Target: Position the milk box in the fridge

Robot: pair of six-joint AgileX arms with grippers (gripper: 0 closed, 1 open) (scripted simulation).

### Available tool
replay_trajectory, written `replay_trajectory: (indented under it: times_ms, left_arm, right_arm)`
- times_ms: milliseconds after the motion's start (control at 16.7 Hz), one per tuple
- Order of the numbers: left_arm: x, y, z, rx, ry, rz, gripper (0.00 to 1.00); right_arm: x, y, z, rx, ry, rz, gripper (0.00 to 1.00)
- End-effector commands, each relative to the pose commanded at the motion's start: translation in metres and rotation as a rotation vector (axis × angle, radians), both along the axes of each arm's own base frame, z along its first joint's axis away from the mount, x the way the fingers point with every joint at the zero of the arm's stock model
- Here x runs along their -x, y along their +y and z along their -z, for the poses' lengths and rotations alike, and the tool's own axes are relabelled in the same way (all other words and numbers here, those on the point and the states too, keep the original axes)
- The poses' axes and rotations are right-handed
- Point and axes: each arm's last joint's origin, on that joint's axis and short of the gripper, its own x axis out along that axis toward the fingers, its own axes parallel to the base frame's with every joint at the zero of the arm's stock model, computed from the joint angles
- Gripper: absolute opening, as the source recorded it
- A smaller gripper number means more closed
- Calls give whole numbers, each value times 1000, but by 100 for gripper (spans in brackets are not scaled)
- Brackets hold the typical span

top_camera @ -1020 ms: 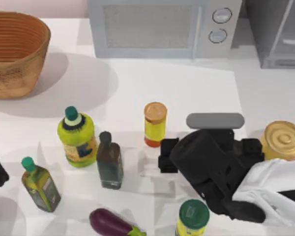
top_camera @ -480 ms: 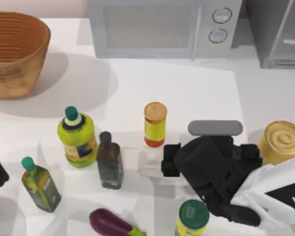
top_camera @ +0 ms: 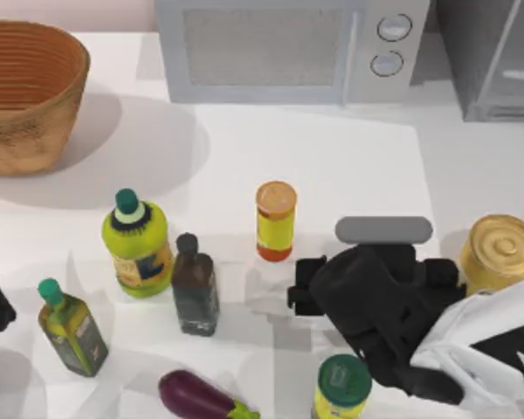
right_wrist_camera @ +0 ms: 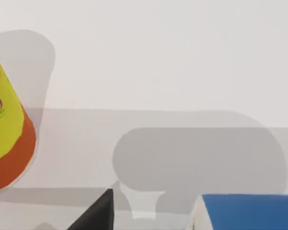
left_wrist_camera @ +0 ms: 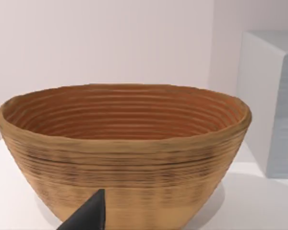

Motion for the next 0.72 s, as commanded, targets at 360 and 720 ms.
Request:
replay_trajectory:
  times_ms: [360, 720]
  left_arm:
    - [0, 0, 0, 0, 0, 0, 100]
    - [0, 0, 0, 0, 0, 0, 100]
  right_arm:
    - [0, 0, 0, 0, 0, 0, 32]
    - [0, 0, 0, 0, 0, 0, 0]
